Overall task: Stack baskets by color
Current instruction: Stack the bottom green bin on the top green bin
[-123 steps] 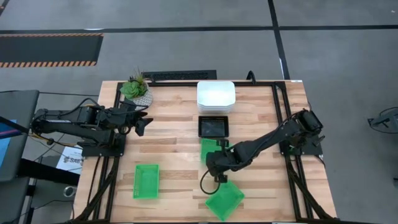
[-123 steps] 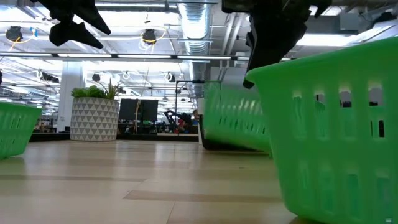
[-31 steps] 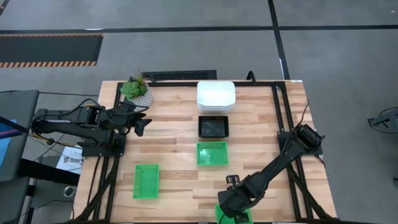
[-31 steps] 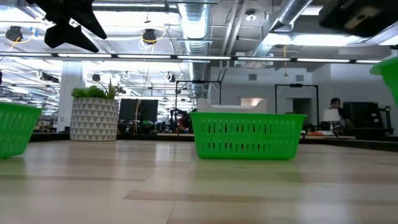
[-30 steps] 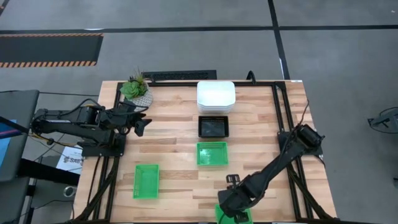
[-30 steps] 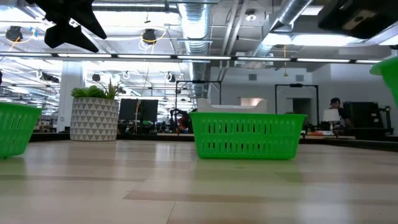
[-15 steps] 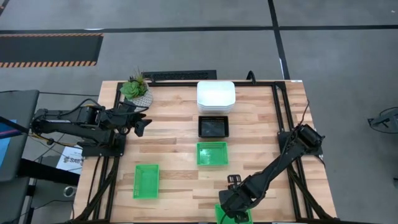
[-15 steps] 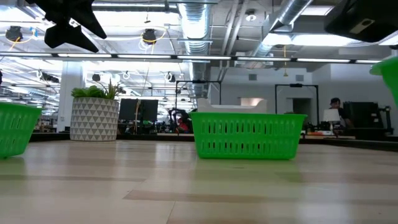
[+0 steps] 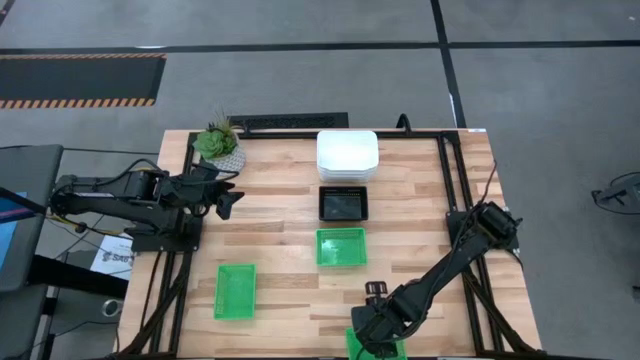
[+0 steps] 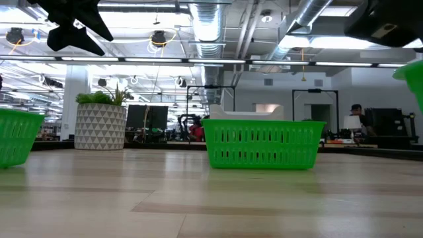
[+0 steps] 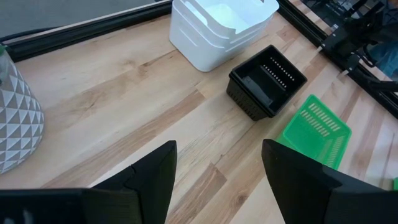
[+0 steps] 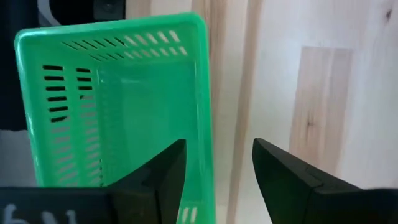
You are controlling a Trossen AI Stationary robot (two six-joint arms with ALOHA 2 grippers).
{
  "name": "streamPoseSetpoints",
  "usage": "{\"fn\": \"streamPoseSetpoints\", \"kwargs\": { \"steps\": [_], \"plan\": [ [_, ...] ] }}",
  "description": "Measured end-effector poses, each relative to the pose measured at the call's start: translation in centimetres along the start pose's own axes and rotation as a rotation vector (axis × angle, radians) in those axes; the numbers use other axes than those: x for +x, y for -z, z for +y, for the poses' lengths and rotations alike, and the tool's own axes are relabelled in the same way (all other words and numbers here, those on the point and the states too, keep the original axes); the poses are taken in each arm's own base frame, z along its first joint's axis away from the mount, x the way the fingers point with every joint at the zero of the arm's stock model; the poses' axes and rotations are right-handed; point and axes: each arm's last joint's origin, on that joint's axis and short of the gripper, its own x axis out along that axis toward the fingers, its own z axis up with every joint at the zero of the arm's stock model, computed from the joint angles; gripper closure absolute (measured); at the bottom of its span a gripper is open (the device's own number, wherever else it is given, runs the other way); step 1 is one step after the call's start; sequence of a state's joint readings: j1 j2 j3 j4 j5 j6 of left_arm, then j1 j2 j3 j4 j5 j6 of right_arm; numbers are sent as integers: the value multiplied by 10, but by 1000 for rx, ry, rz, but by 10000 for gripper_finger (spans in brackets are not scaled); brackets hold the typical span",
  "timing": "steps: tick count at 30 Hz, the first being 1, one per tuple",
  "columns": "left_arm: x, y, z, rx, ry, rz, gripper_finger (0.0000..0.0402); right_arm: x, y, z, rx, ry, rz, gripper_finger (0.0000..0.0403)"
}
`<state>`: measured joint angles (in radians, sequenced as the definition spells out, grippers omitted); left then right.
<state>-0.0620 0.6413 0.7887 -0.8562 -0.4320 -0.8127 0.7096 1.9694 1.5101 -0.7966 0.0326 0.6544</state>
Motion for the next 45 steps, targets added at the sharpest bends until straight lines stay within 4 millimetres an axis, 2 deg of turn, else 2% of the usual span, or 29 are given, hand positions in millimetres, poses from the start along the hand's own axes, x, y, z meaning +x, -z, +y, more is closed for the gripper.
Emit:
{"fn": "streamPoseSetpoints", "kwargs": {
  "steps": [5, 22, 29, 32, 34, 36, 40, 41, 43, 45],
  "plan": [
    [0, 0, 0, 0, 0, 0, 178, 7, 1, 1, -4, 5, 11, 199],
    [0, 0, 0, -3, 1, 1, 178, 6, 1, 0, -10, 20, 8, 210],
    [0, 0, 0, -3, 2, 3, 178, 26, 2, 3, -13, 24, 33, 210],
    [0, 0, 0, -3, 3, 4, 178, 25, 4, 1, -8, 34, 51, 213],
    [0, 0, 0, -2, 2, 4, 178, 25, 3, -1, 4, 39, 55, 230],
    [0, 0, 0, -2, 2, 4, 178, 25, 5, -2, 5, 53, 74, 264],
    [0, 0, 0, -1, 2, 4, 178, 25, 6, -7, -2, 78, 100, 371],
    [0, 0, 0, 0, 2, 4, 178, 24, 5, -8, -18, 78, 103, 384],
    [0, 0, 0, 0, 2, 4, 178, 20, 4, -9, -49, 75, 102, 386],
    [0, 0, 0, 0, 2, 4, 178, 7, 1, -11, -83, 64, 89, 391]
  ]
}}
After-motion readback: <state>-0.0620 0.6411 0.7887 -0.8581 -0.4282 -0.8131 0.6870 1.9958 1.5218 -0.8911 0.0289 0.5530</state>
